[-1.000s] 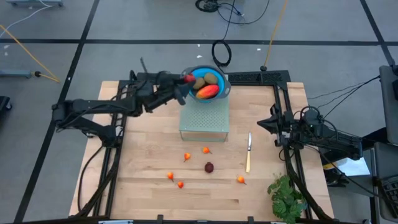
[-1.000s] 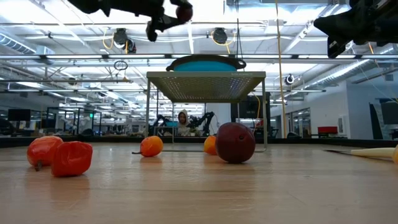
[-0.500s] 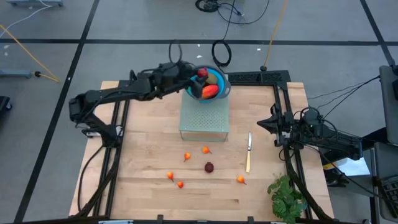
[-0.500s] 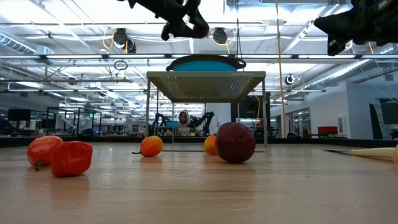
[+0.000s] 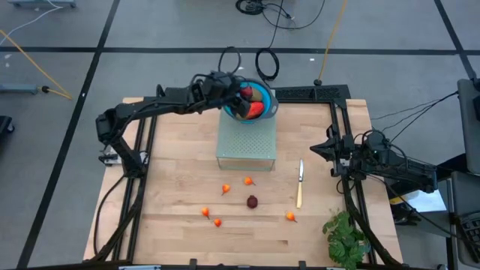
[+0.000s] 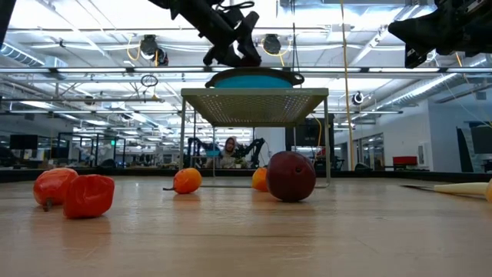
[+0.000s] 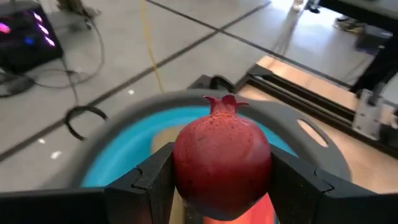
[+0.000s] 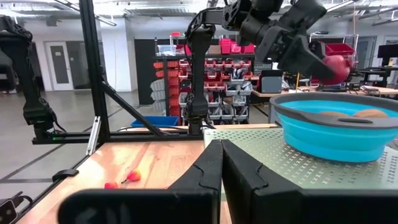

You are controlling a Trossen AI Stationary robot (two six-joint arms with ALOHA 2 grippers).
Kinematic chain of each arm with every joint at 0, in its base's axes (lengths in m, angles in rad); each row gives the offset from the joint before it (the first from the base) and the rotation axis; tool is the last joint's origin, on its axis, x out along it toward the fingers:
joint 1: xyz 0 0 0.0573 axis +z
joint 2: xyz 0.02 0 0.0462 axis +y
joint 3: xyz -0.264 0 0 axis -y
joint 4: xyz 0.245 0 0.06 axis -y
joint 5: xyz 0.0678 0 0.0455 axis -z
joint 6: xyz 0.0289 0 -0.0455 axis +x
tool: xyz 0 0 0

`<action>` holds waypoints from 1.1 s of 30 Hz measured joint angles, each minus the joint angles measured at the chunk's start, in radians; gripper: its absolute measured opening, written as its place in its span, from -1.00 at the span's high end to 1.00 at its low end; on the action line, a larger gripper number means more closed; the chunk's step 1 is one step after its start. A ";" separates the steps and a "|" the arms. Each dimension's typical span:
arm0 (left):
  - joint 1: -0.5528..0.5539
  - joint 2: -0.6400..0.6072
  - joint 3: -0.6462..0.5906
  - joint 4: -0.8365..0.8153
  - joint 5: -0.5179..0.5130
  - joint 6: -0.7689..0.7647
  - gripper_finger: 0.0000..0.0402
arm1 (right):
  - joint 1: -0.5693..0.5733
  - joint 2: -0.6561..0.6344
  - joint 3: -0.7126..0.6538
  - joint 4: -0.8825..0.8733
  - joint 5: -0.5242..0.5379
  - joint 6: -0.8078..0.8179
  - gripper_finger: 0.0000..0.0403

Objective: Pick & Place Fruit
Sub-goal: Put the pomegranate into the blue strainer bowl on the shelf

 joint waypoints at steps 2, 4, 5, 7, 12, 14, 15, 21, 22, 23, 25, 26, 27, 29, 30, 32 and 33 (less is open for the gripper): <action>0.000 0.000 0.000 -0.024 0.016 -0.010 -0.03 | 0.000 0.000 0.000 0.000 0.000 0.000 1.00; -0.001 0.000 0.000 -0.052 0.016 -0.013 -0.03 | 0.000 0.000 0.000 0.000 0.000 0.000 1.00; -0.002 0.000 0.000 -0.068 0.015 -0.021 -0.03 | 0.000 0.000 0.000 -0.001 0.000 0.000 1.00; -0.002 0.000 0.000 -0.101 0.016 -0.048 -0.03 | 0.000 0.000 0.000 -0.001 0.000 0.000 1.00; -0.002 0.000 0.000 -0.183 0.017 -0.079 -0.03 | 0.000 0.000 0.000 -0.002 0.000 0.000 1.00; -0.002 0.000 0.000 -0.205 0.018 -0.101 -0.03 | 0.000 0.000 0.000 -0.003 0.000 0.000 1.00; -0.002 0.000 0.000 -0.214 0.018 -0.110 -0.03 | 0.000 0.000 0.000 -0.003 0.000 0.000 1.00; -0.002 0.000 0.000 -0.250 0.067 -0.130 -0.03 | 0.000 0.000 0.000 -0.003 0.000 0.000 1.00; -0.002 0.000 0.000 -0.256 0.068 -0.139 -0.03 | 0.000 0.000 0.000 -0.003 0.000 0.000 1.00; -0.002 0.000 0.000 -0.259 0.068 -0.144 -0.03 | 0.000 0.000 0.000 -0.003 0.000 0.000 1.00; -0.002 0.000 0.000 -0.260 0.069 -0.152 -0.03 | 0.000 0.000 0.000 -0.003 0.000 0.000 1.00; -0.002 0.000 0.000 -0.259 0.069 -0.154 -0.03 | 0.000 0.000 0.000 -0.003 0.000 0.000 1.00; -0.002 0.000 0.000 -0.260 0.069 -0.153 -0.03 | 0.000 0.000 0.000 -0.003 0.000 0.000 1.00; -0.002 0.000 0.000 -0.261 0.069 -0.150 -0.03 | 0.000 0.000 0.000 -0.003 0.000 0.000 1.00; -0.002 0.000 0.000 -0.261 0.069 -0.150 -0.03 | 0.000 0.000 0.000 -0.003 0.000 0.000 1.00; -0.002 0.000 0.000 -0.259 0.069 -0.148 -0.03 | 0.000 0.000 0.000 -0.003 0.000 0.000 1.00; -0.002 0.000 0.000 -0.258 0.069 -0.139 -0.03 | 0.000 0.000 0.000 -0.003 0.000 0.000 1.00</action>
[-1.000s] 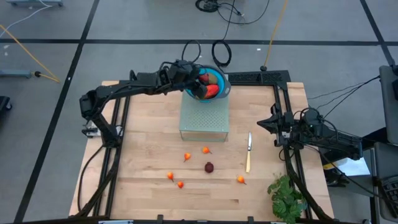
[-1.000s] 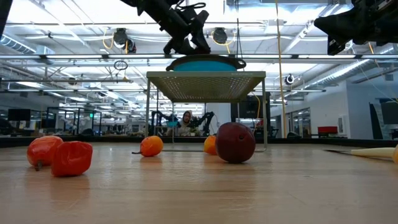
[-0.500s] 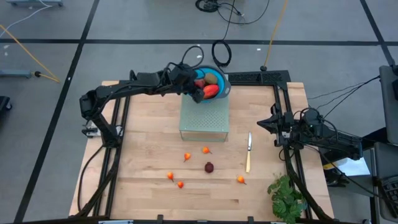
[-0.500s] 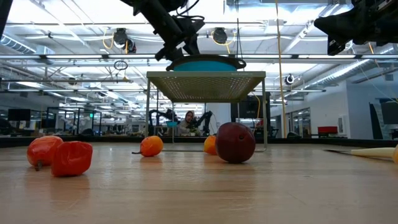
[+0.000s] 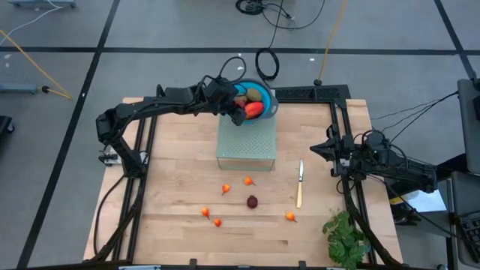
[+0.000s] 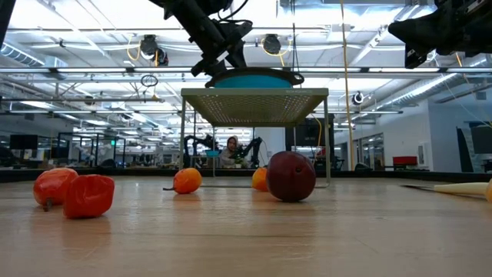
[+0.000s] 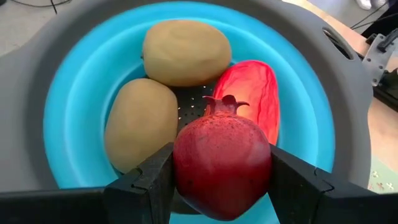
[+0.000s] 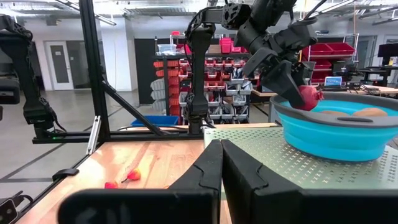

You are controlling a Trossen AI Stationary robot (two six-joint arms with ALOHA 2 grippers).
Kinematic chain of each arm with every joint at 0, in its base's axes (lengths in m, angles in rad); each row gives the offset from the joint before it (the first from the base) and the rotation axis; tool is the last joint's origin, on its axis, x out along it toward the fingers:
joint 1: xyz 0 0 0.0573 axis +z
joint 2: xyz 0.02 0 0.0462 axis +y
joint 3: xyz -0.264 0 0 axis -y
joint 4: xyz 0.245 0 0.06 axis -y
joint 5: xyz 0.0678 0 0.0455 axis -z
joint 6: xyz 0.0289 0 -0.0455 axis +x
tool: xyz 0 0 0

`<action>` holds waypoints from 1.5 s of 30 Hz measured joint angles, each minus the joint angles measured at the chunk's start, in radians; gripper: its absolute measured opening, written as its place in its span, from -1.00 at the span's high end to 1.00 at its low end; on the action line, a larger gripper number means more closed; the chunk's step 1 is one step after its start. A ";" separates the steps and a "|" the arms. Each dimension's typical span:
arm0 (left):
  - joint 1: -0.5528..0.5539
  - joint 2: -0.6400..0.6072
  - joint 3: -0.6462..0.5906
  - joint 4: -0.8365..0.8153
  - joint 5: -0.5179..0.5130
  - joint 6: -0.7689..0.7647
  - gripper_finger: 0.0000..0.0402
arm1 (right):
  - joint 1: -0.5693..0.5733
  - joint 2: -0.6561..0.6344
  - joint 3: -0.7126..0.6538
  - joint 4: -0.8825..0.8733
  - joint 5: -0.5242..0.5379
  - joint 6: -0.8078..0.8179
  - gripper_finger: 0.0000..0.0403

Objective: Pick & Place Fruit
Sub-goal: Put the pomegranate into the blue strainer bowl on the shelf, then put the peach into the blue strainer bowl on the shelf

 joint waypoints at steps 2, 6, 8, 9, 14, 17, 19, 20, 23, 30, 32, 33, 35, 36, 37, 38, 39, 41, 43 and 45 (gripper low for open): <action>0.000 0.000 0.000 0.002 0.000 0.013 -0.03 | 0.000 0.000 0.000 0.000 0.000 0.000 1.00; 0.000 0.000 0.000 0.003 -0.002 0.012 -0.03 | 0.000 0.000 0.000 0.000 0.000 0.000 1.00; 0.000 0.000 0.000 0.003 -0.005 0.019 -0.03 | 0.000 0.000 0.000 0.000 0.000 0.000 1.00; 0.000 0.000 0.000 0.003 -0.006 0.025 -0.03 | 0.000 0.000 0.000 0.000 0.000 0.000 1.00; 0.000 0.000 0.000 0.004 -0.006 0.033 -0.08 | 0.000 0.000 0.000 0.000 0.000 0.000 1.00; 0.000 0.000 0.000 0.004 -0.007 0.034 -0.17 | 0.000 0.000 0.000 0.000 0.000 0.000 1.00; 0.000 0.000 0.000 0.004 -0.008 0.034 -0.25 | 0.000 0.000 0.000 0.000 0.000 0.000 1.00; 0.000 0.000 0.000 0.004 -0.008 0.035 -0.28 | 0.000 0.000 0.000 0.000 0.000 0.000 1.00; 0.000 0.000 0.000 0.005 -0.008 0.036 -0.38 | 0.000 0.000 0.000 0.000 0.000 0.000 1.00; 0.011 -0.042 0.019 0.009 -0.010 0.061 -0.52 | 0.000 0.000 0.000 0.000 0.000 0.000 1.00; 0.011 -0.062 0.038 0.003 -0.010 0.061 -0.52 | 0.000 0.000 0.000 0.000 0.000 0.000 1.00; 0.011 -0.073 0.050 0.002 -0.010 0.061 -0.51 | 0.000 0.000 0.000 0.000 0.000 0.000 1.00; 0.005 -0.095 0.072 -0.001 -0.010 0.061 -0.49 | 0.000 0.000 0.000 0.000 -0.002 0.000 1.00; 0.001 -0.105 0.084 -0.011 -0.011 0.056 -0.47 | 0.000 0.000 0.000 0.000 -0.002 0.000 1.00; -0.005 -0.113 0.094 -0.017 -0.012 0.050 -0.46 | 0.000 0.000 0.000 0.000 -0.003 0.000 1.00; -0.012 -0.121 0.103 -0.019 -0.013 0.039 -0.44 | 0.000 0.000 0.000 0.001 -0.003 0.000 1.00; -0.021 -0.131 0.106 -0.019 -0.012 0.020 -0.42 | 0.000 0.000 0.000 0.001 -0.003 0.000 1.00; -0.043 -0.152 0.106 -0.025 -0.012 -0.015 -0.37 | 0.000 0.000 0.000 0.001 -0.003 0.000 1.00; -0.068 -0.172 0.108 -0.025 -0.012 -0.045 -0.32 | 0.000 0.000 0.000 0.001 -0.003 0.000 1.00; -0.099 -0.185 0.108 -0.026 -0.012 -0.077 -0.26 | 0.000 0.000 0.000 0.001 -0.003 0.000 1.00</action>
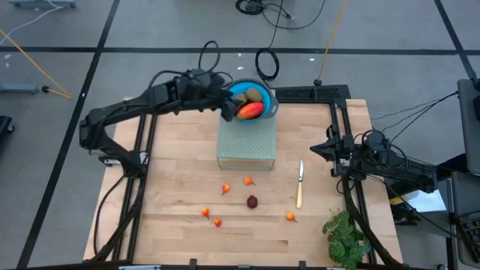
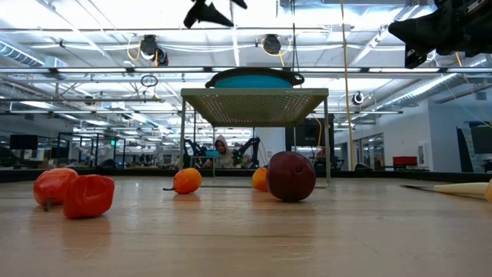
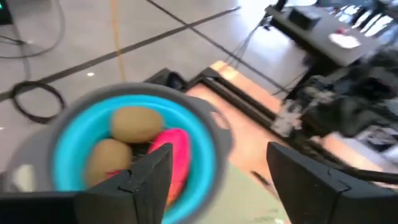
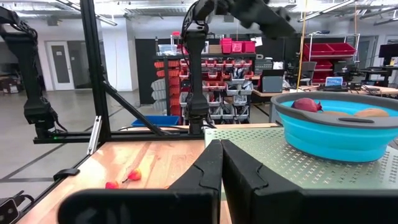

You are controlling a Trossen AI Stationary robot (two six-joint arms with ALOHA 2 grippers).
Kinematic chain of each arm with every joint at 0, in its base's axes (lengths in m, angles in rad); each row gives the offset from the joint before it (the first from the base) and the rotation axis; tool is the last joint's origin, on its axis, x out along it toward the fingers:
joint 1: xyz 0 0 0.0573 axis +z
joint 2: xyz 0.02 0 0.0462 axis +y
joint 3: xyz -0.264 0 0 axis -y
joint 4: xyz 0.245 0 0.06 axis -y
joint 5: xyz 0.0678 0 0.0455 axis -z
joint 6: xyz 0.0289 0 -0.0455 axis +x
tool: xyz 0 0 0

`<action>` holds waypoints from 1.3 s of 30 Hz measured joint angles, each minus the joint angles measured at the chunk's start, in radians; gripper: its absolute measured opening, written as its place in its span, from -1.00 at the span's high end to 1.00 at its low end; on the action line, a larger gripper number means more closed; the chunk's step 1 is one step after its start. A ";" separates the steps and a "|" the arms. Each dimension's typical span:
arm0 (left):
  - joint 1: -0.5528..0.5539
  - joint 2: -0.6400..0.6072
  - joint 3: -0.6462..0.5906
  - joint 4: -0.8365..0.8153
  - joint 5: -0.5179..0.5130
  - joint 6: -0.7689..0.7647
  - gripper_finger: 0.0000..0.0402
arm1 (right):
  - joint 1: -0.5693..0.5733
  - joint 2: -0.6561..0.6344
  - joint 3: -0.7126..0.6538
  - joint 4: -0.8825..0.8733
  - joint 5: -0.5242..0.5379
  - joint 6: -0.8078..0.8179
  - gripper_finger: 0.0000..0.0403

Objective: Pick & Place Fruit
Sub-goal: Put the peach into the blue strainer bowl on the shelf

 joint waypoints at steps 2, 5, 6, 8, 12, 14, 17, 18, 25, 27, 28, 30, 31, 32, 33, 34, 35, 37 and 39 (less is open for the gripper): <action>-0.034 -0.009 0.000 0.000 0.001 -0.022 -0.19 | 0.000 0.000 0.000 0.000 0.000 0.000 1.00; -0.088 -0.017 0.000 -0.001 0.002 -0.044 -0.09 | 0.000 0.000 0.000 0.000 -0.001 0.000 1.00; -0.106 -0.017 0.000 0.000 0.002 -0.050 -0.06 | 0.000 0.000 0.000 0.000 -0.001 0.000 1.00; -0.142 -0.017 0.000 0.000 0.002 -0.053 0.02 | 0.000 0.000 0.000 0.000 -0.001 0.000 1.00; -0.213 -0.017 0.000 0.000 0.002 -0.087 0.16 | 0.000 0.000 0.000 -0.001 -0.001 0.000 1.00; -0.252 -0.017 0.000 0.000 0.002 -0.117 0.22 | 0.000 0.000 0.000 -0.001 -0.001 0.000 1.00; -0.313 -0.017 0.000 0.000 -0.004 -0.170 0.30 | 0.000 0.000 0.000 -0.001 -0.001 0.000 1.00; -0.336 -0.017 0.000 0.000 -0.014 -0.189 0.33 | 0.000 0.000 0.000 -0.001 -0.001 0.000 1.00; -0.498 -0.017 0.000 0.000 -0.152 -0.315 0.48 | 0.000 0.000 0.000 -0.001 -0.002 0.000 1.00; -0.542 -0.017 0.000 0.000 -0.200 -0.345 0.51 | 0.000 0.000 0.000 -0.001 -0.002 0.000 1.00; -0.563 -0.016 0.000 0.000 -0.225 -0.358 0.52 | 0.000 0.000 0.000 -0.001 -0.002 0.000 1.00; -0.602 -0.016 0.000 0.000 -0.278 -0.386 0.54 | 0.000 0.000 0.000 -0.001 -0.002 0.000 1.00; -0.620 -0.010 0.000 0.002 -0.305 -0.400 0.54 | 0.000 0.000 0.000 -0.001 -0.002 0.000 1.00; -0.635 -0.007 0.000 0.004 -0.333 -0.414 0.54 | 0.000 0.000 0.000 -0.001 -0.002 0.000 1.00; -0.653 -0.003 0.000 0.000 -0.356 -0.425 0.54 | 0.000 0.000 0.000 -0.001 -0.002 0.000 1.00; -0.669 0.002 0.000 -0.001 -0.373 -0.437 0.54 | 0.000 0.000 0.000 -0.001 -0.002 0.000 1.00; -0.680 0.009 0.000 0.000 -0.387 -0.449 0.54 | 0.000 0.000 0.000 -0.001 -0.002 0.000 1.00; -0.699 0.021 0.000 0.000 -0.405 -0.472 0.54 | 0.000 0.000 0.000 -0.001 -0.002 0.000 1.00; -0.713 0.033 0.000 0.000 -0.408 -0.489 0.54 | 0.000 0.000 0.000 -0.001 -0.002 0.000 1.00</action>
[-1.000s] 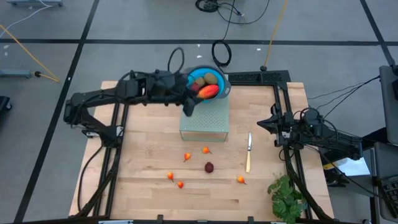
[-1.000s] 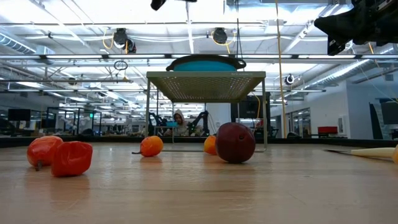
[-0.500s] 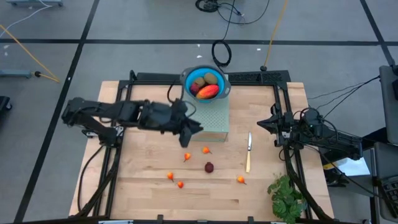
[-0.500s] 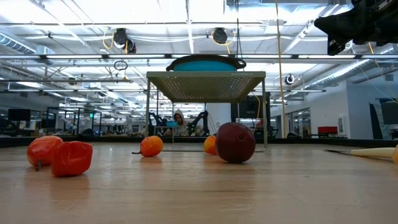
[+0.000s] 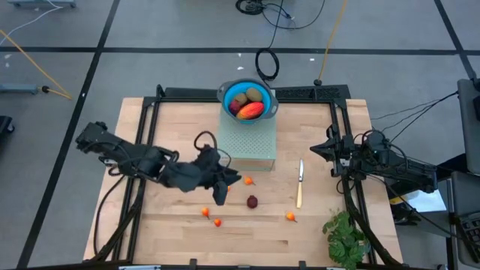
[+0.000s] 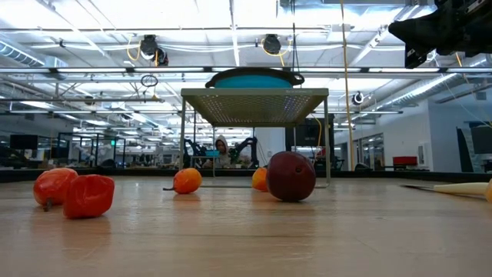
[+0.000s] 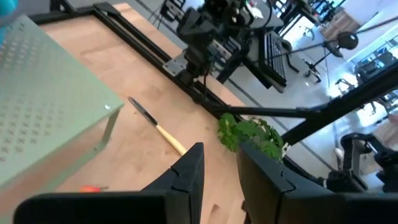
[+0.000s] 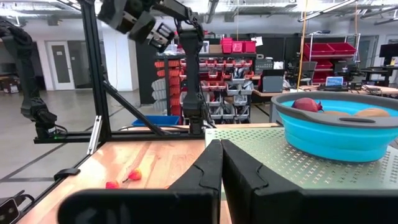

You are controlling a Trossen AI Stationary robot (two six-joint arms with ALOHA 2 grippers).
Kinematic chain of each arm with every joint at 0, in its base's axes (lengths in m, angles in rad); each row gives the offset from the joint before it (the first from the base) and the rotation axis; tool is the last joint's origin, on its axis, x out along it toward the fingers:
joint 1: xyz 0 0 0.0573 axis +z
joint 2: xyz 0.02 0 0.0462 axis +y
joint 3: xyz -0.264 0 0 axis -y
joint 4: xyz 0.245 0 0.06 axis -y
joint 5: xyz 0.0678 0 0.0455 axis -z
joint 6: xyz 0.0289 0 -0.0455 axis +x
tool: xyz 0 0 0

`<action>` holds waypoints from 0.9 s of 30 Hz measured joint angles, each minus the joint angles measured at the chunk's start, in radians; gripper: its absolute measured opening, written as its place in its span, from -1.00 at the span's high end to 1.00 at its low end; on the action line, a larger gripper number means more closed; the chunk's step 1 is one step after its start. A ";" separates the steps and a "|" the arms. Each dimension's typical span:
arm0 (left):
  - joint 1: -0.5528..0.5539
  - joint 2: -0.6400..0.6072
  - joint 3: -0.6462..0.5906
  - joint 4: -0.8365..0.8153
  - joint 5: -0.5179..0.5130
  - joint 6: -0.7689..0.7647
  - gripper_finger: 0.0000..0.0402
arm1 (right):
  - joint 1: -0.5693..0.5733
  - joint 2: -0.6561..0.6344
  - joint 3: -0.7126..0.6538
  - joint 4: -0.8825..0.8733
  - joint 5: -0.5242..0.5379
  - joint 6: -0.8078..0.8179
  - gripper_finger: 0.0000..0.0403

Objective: Pick & Place Fruit
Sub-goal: Put the peach into the blue strainer bowl on the shelf

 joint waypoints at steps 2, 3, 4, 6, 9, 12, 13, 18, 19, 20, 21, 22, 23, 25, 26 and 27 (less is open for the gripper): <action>-0.008 0.013 0.000 0.000 -0.001 -0.012 0.54 | 0.000 0.000 0.000 0.000 0.000 0.000 1.00; -0.014 0.017 0.000 -0.002 -0.001 -0.013 0.54 | 0.000 0.000 0.000 0.000 0.000 0.000 1.00; -0.017 0.021 0.000 -0.001 -0.001 -0.022 0.54 | 0.000 0.000 0.000 0.000 0.000 0.000 1.00; -0.024 0.024 0.000 -0.001 -0.004 -0.052 0.54 | 0.000 0.000 0.000 0.000 0.000 0.000 1.00; -0.039 0.024 0.000 -0.024 -0.009 -0.091 0.54 | 0.000 0.000 0.000 0.000 0.000 0.000 1.00; -0.048 0.024 0.000 -0.072 -0.029 -0.143 0.54 | 0.000 0.000 0.000 0.000 0.000 0.000 1.00; -0.052 0.024 0.000 -0.090 -0.040 -0.162 0.54 | 0.000 0.000 0.000 0.000 0.000 0.000 1.00; -0.053 0.024 0.000 -0.188 -0.044 -0.230 0.54 | 0.000 0.000 0.000 0.000 0.000 0.000 1.00; -0.053 0.024 0.000 -0.210 -0.044 -0.238 0.54 | 0.000 0.000 0.000 0.000 0.000 0.000 1.00; -0.054 0.024 0.000 -0.234 -0.044 -0.243 0.54 | 0.000 0.000 0.000 0.000 0.000 0.000 1.00; -0.054 0.024 0.000 -0.253 -0.045 -0.244 0.54 | 0.000 0.000 0.000 0.001 0.000 0.000 1.00; -0.054 0.024 0.000 -0.271 -0.045 -0.244 0.54 | 0.000 0.000 0.000 0.001 0.000 0.000 1.00; -0.054 0.024 0.000 -0.286 -0.045 -0.244 0.54 | 0.000 0.000 0.000 0.001 0.000 0.000 1.00; -0.054 0.024 0.000 -0.315 -0.045 -0.246 0.54 | 0.000 0.000 0.000 0.001 0.000 0.000 1.00; -0.054 0.024 0.000 -0.331 -0.045 -0.247 0.54 | 0.000 0.000 0.000 0.001 0.000 0.000 1.00; -0.054 0.024 0.000 -0.347 -0.045 -0.249 0.54 | 0.000 0.000 0.000 0.001 0.000 0.000 1.00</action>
